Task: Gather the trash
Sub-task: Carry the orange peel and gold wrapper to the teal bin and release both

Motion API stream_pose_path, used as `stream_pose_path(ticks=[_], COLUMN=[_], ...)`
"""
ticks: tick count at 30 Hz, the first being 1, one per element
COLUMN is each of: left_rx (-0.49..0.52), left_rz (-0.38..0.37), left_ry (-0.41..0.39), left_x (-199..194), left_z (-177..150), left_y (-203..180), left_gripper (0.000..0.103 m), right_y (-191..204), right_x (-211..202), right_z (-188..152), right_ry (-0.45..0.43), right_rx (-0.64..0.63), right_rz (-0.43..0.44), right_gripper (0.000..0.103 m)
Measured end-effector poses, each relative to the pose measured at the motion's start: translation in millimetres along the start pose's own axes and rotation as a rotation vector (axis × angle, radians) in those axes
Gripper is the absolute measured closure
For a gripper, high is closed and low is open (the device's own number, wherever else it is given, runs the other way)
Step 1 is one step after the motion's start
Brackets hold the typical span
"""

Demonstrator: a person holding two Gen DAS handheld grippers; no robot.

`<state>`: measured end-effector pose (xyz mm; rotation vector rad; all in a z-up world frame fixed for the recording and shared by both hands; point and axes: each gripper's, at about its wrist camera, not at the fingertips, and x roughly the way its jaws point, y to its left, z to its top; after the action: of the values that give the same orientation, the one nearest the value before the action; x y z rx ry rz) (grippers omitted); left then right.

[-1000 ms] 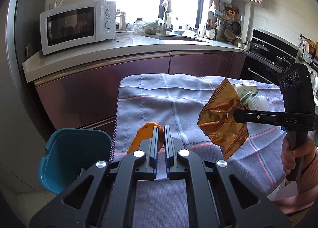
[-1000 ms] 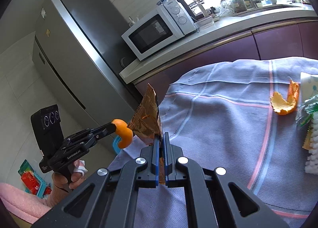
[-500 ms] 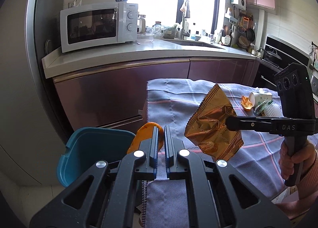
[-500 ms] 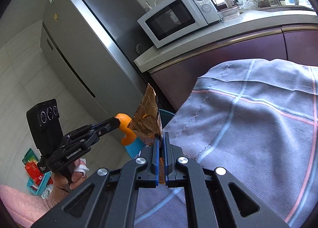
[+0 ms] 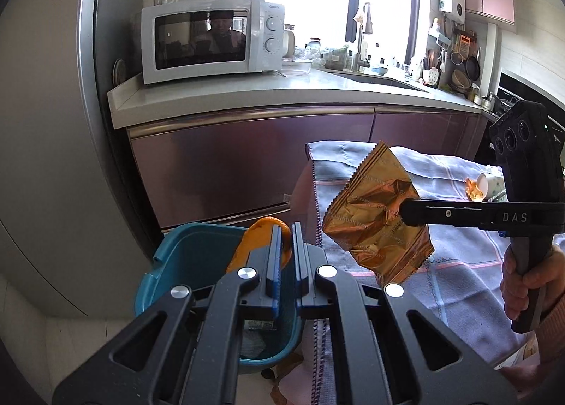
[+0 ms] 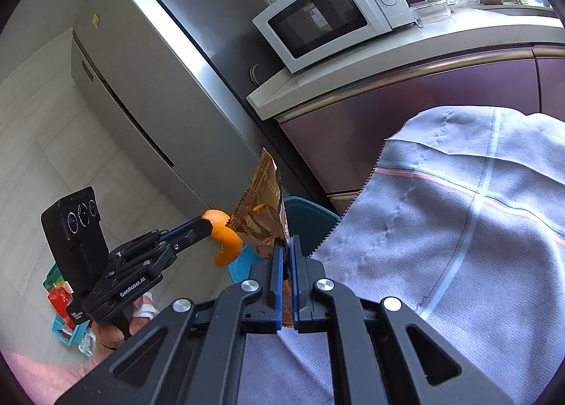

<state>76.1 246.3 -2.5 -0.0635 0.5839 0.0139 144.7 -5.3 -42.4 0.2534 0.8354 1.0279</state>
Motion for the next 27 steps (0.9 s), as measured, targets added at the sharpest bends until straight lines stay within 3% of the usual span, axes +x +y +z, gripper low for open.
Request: stream_pose_path(ticks=[13,27], left_rx=[-0.044,-0.112], left_rz=[0.04,0.049], left_ry=[0.036,0.109], left_x=[19.5,64.7], left_z=[-4.3,-22.8], left_y=[31.3,59.9], left_gripper=[0.097,0.097], right_y=[10.3,17.4], right_x=[43.6,95.5], right_z=[12.3,12.9], right_ry=[0.054,0.14], right_rx=[-0.003,-0.018], right_rz=[-0.001,-0.068], right_gripper=[0.1,0.1])
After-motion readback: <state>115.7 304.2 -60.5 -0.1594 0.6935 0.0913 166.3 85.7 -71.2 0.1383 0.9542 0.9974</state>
